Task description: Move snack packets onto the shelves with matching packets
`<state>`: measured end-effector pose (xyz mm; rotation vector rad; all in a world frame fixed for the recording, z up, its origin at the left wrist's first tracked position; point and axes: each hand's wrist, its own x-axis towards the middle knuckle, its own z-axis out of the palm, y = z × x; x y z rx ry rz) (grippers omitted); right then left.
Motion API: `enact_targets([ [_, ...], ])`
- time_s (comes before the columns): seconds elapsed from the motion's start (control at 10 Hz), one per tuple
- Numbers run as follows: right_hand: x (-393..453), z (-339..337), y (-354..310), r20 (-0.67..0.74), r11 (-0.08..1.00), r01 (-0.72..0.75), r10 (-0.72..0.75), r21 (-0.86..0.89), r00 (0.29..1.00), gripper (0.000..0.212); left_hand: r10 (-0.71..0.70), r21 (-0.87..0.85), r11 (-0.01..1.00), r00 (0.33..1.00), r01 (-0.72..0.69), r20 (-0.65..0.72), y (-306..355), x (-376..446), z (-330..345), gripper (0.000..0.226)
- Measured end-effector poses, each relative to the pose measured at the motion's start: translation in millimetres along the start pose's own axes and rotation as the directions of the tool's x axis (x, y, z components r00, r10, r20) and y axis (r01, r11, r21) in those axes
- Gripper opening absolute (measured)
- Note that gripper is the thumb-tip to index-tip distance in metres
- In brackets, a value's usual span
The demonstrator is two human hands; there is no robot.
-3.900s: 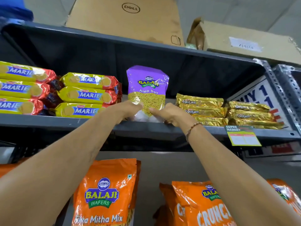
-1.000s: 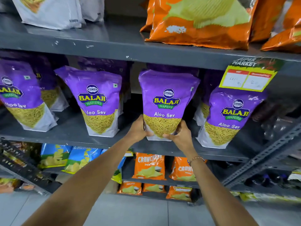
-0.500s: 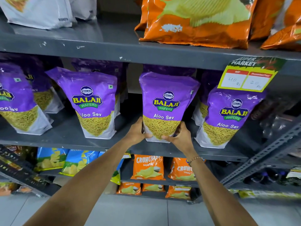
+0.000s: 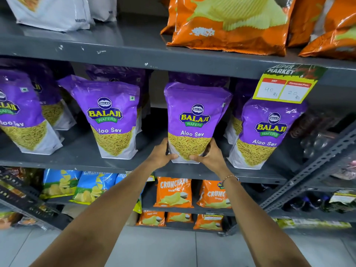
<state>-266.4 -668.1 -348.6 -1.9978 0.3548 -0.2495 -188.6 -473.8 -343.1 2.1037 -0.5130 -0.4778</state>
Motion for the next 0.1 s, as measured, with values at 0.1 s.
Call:
enact_targets([
  [0.1, -7.0, 4.7, 4.0, 0.010, 0.995, -0.008, 0.006, 0.104, 1.000, 0.100, -0.083, 0.092, 0.992, 0.996, 0.080, 0.020, -8.9, -11.9, 1.3, 0.065],
])
